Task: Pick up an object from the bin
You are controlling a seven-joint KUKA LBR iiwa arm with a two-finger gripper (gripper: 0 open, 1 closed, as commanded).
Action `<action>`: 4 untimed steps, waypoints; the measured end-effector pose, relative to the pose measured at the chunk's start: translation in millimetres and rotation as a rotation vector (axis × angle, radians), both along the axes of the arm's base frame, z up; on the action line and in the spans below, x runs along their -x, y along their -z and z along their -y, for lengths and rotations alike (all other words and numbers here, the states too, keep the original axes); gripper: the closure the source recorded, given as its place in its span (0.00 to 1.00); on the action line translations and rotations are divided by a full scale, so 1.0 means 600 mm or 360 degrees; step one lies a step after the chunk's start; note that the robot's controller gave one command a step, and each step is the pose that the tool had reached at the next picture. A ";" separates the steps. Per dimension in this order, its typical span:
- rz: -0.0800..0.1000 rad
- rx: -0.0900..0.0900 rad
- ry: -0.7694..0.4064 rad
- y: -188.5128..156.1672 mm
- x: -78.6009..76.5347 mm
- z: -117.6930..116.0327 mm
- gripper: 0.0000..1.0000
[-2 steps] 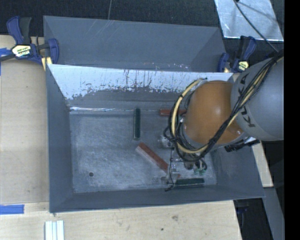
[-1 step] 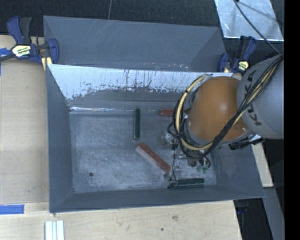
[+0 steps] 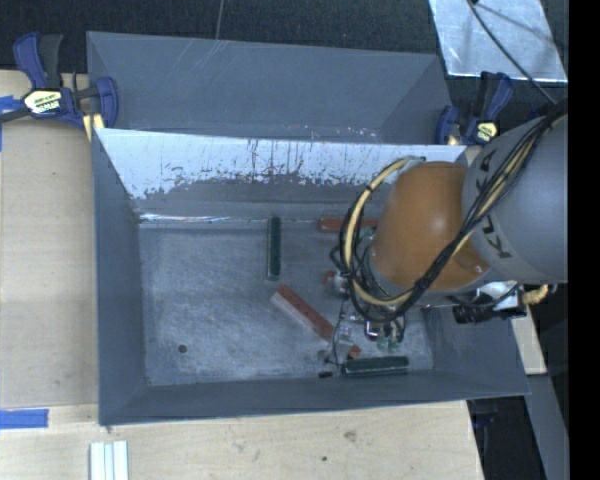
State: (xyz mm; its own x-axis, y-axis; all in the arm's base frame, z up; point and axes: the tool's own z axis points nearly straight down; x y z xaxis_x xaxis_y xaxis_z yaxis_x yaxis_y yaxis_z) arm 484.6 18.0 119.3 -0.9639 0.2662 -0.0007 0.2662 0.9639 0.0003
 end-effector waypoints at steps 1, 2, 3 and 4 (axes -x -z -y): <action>-0.0004 0.0001 -0.0056 0.086 -0.001 -0.008 0.00; 0.0002 -0.0001 0.0216 0.081 0.002 -0.003 1.00; 0.0002 -0.0001 0.0216 0.081 0.002 -0.003 1.00; 0.0004 0.0000 0.0214 -0.009 0.003 -0.002 1.00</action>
Offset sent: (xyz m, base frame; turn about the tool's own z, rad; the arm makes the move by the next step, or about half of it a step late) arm -0.0026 0.0020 -0.0493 0.1364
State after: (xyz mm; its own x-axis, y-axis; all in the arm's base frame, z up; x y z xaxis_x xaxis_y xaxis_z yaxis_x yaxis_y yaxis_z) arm 483.1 19.3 124.6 -0.9194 0.3932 -0.0032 0.3932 0.9195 0.0011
